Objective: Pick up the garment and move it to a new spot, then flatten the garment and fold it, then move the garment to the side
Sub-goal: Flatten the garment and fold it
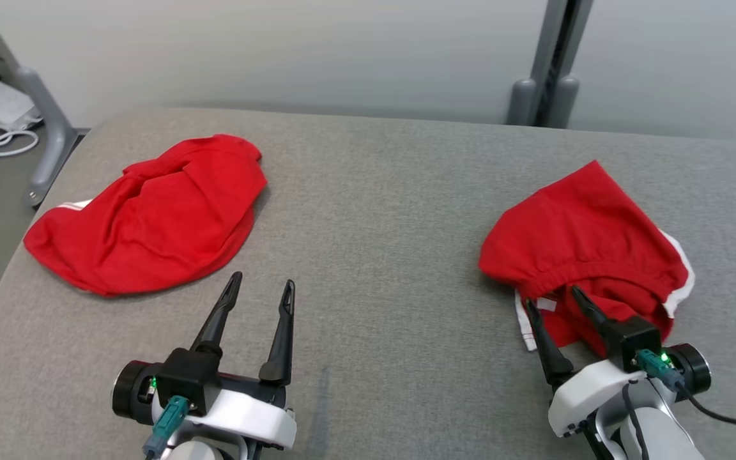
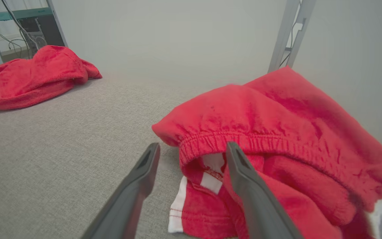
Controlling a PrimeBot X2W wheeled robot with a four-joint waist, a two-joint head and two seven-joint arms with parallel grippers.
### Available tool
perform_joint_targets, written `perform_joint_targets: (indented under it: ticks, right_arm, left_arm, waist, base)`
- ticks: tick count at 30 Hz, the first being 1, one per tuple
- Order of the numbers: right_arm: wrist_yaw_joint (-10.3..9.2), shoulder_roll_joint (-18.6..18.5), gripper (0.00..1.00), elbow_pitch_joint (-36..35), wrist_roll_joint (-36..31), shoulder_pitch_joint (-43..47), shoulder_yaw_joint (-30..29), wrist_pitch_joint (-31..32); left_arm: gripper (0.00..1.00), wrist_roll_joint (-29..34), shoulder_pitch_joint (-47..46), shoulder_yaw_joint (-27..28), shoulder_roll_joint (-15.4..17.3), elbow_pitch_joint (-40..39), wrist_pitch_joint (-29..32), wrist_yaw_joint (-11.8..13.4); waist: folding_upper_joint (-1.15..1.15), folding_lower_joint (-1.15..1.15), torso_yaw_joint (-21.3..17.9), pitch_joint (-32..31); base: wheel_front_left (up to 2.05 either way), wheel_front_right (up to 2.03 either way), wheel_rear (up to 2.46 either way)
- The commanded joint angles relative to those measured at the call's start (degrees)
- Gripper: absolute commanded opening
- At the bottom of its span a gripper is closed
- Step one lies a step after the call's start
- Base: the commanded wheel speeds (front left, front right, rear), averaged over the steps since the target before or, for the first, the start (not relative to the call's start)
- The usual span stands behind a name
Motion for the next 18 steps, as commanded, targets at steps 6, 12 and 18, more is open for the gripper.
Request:
perform_joint_targets:
  ticks: [6, 12, 18]
  right_arm:
    - [-0.02, -0.2, 1.00, 8.1, 4.4, -4.8, -0.6, -0.1]
    - [-0.02, -0.2, 0.86, 11.6, 7.9, -7.6, 0.2, -0.1]
    - [-0.02, -0.5, 0.00, 9.8, 10.1, -9.1, 1.9, -0.1]
  left_arm:
    - [1.00, -0.5, -1.6, -1.1, 0.2, 0.1, -0.2, 0.6]
    - [1.00, -0.5, -2.1, -1.6, 0.2, 0.1, -0.2, 0.9]
    - [1.00, -0.8, -2.3, -2.0, 0.2, 0.1, -0.2, 1.4]
  waist:
    - [0.00, 0.00, 3.0, 2.2]
    - [0.00, 0.00, 4.3, 2.9]
    - [0.00, 0.00, 4.7, 2.8]
  base:
    - [0.00, 0.00, 0.00]
    - [0.00, 0.00, 0.00]
    - [0.00, 0.00, 0.00]
